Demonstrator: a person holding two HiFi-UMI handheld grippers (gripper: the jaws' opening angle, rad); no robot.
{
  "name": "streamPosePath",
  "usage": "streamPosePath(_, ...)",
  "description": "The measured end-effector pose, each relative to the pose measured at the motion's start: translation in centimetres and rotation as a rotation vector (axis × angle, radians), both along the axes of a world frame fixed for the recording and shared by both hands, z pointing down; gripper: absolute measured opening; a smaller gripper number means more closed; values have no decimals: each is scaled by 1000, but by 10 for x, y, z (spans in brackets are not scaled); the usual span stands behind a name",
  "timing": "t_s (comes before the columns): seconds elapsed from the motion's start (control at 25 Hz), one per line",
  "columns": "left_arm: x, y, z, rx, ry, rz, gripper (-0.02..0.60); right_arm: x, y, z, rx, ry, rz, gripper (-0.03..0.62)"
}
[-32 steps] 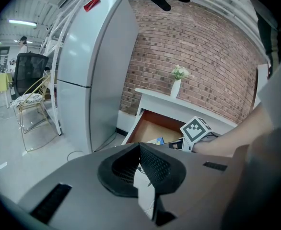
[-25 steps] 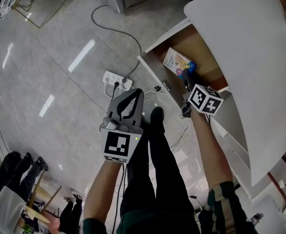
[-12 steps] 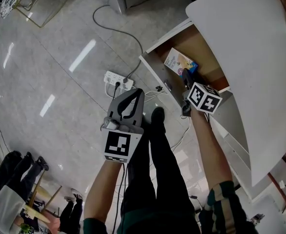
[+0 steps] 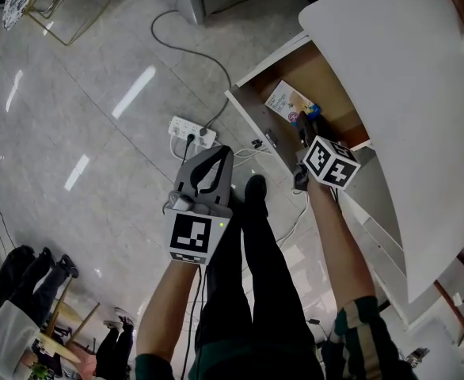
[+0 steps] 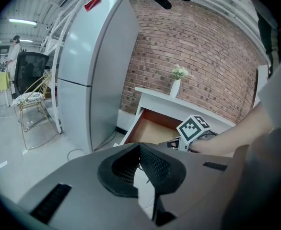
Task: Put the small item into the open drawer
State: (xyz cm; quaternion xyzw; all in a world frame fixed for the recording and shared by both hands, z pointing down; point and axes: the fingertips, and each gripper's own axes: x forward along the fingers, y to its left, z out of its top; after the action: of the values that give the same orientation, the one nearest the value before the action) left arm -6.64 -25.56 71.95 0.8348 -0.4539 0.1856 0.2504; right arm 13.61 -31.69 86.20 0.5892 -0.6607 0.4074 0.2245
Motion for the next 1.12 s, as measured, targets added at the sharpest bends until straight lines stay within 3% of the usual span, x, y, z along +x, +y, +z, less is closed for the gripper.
streamPosePath(0.32,5,2,-5,7,-3,14,15,3,4,-13,21,28,-2,159)
streamPosePath(0.56,6,4,-12,19,-14,21,15,3,14,-26,39,30,-21,55)
streamPosePath(0.88,7,6,-34,46,-24,21,15,-11,27,-57,74,26,-91,32)
streamPosePath(1.12,5,9,-52,60,-38,18,15,-30,43,-92,151,70,-212,26)
